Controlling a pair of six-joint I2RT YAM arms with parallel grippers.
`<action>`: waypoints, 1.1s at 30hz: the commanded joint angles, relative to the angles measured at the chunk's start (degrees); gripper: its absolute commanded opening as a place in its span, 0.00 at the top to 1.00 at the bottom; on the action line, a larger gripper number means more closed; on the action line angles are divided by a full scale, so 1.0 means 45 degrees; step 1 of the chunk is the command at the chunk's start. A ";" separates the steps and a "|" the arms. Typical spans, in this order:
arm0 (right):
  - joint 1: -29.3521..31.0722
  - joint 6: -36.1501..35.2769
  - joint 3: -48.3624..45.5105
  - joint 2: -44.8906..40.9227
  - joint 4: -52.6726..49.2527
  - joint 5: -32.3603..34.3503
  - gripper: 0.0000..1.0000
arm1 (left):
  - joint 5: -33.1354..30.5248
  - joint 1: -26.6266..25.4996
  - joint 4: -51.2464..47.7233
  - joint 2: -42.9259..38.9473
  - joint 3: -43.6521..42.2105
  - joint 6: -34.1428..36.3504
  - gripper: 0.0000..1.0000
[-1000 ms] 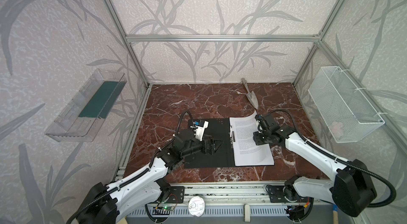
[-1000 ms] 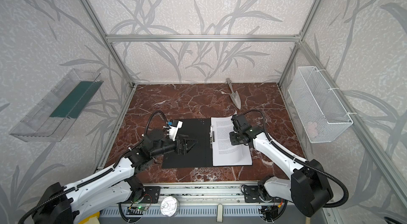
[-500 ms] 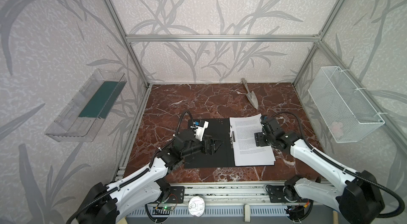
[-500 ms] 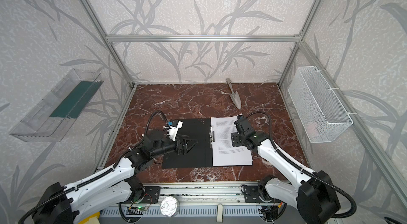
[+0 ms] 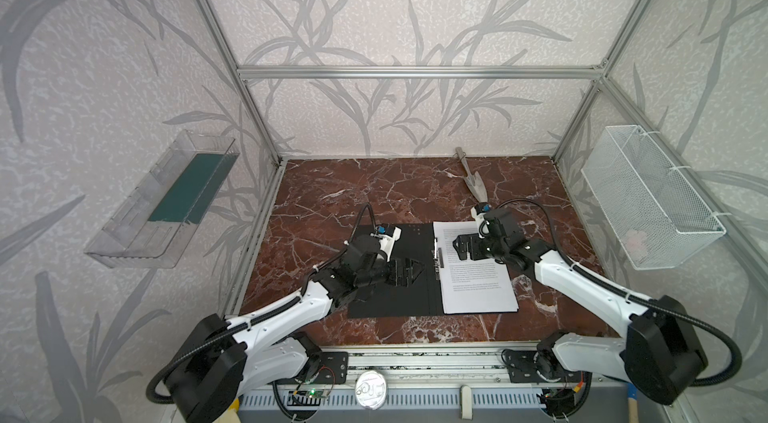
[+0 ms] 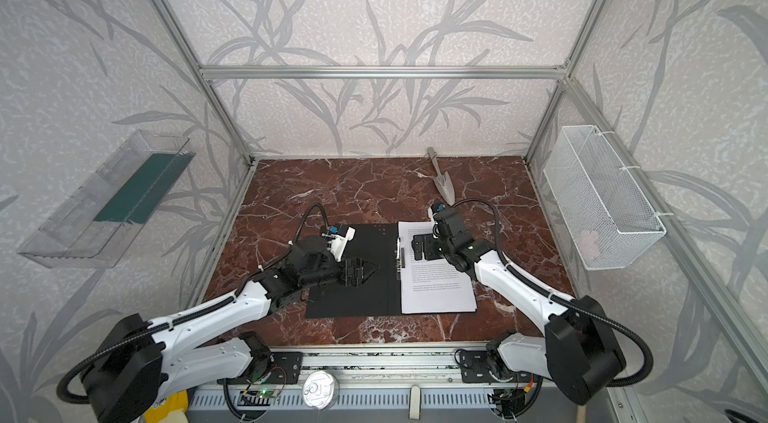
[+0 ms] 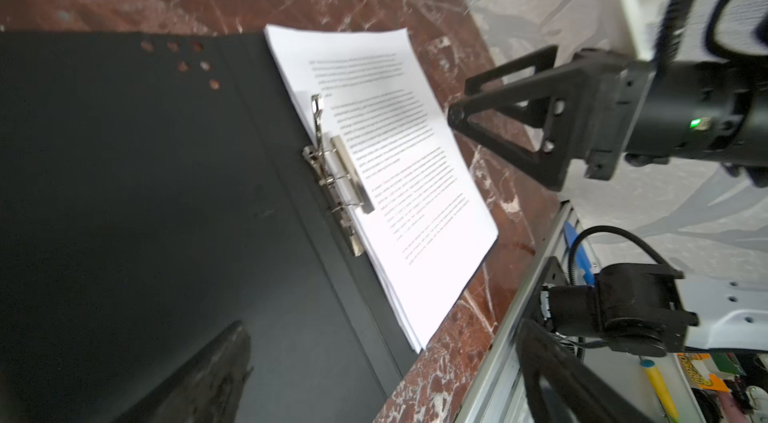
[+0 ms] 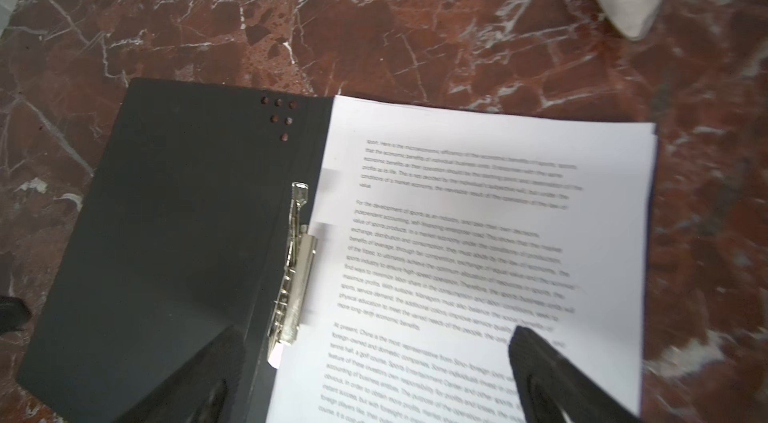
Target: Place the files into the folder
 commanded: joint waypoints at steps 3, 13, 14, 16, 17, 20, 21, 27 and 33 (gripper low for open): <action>0.0205 0.0124 0.1273 0.2563 0.2618 -0.2714 0.00 | 0.0523 0.0045 -0.0626 0.1854 0.0741 -0.0591 0.01; 0.0591 -0.0110 0.2397 0.5577 0.4148 -0.4374 0.02 | 0.0792 0.0237 -0.0937 0.2250 -0.0236 -0.0716 0.01; 0.0629 -0.0044 0.2527 0.5755 0.4158 -0.4406 0.02 | 0.0857 0.0262 -0.0938 0.2274 -0.0304 -0.0721 0.01; 0.0646 0.0116 0.2756 0.6089 0.4260 -0.4446 0.03 | 0.0966 0.0257 -0.0889 0.2448 -0.0433 -0.0719 0.01; 0.0651 0.0157 0.2819 0.6195 0.4298 -0.4451 0.03 | 0.0956 0.0276 -0.0864 0.2557 -0.0486 -0.0739 0.01; 0.0651 0.0241 0.2963 0.6387 0.4312 -0.4427 0.04 | 0.0895 0.0315 -0.0888 0.2809 -0.0682 -0.0751 0.01; 0.0637 0.0268 0.2965 0.6385 0.4336 -0.4427 0.04 | 0.0912 0.0323 -0.0935 0.2841 -0.0749 -0.0689 0.01; 0.0638 0.0584 0.2768 0.6328 0.4797 -0.5109 0.06 | 0.0019 0.0318 -0.2061 0.2736 -0.0576 -0.0167 0.01; 0.0691 0.0793 0.2106 0.5548 0.5046 -0.5472 0.08 | -0.0550 0.0324 -0.2518 0.2516 -0.0444 0.0028 0.01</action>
